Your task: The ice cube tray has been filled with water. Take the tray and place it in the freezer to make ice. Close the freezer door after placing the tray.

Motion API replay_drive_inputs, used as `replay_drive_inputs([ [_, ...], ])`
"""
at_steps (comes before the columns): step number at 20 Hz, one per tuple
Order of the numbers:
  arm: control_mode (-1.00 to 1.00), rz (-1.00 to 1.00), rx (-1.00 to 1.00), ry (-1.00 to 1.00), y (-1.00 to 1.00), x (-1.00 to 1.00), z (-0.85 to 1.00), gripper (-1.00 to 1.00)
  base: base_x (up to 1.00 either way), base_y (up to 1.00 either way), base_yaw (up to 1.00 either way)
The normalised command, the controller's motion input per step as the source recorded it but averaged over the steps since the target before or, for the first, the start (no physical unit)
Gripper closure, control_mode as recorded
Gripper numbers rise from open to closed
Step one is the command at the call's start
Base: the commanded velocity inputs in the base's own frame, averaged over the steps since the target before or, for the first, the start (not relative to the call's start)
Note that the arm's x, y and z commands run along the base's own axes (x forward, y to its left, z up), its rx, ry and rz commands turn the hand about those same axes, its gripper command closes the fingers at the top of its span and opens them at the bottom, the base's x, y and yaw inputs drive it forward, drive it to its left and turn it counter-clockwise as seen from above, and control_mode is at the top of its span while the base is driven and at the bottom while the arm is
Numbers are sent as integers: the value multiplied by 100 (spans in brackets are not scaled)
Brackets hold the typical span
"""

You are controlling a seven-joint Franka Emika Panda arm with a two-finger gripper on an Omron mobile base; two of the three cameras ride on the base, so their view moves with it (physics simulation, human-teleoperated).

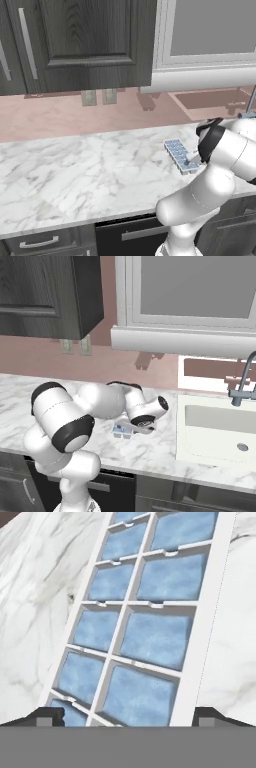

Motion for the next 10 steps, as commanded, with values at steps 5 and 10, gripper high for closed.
replay_drive_inputs([
  [5, -100, 0, 0, 3, 15, 3, -8, 100, 0, 0, 0],
  [10, -100, 0, 0, 0, 6, -13, 0, 100, 0, 0, 0],
])
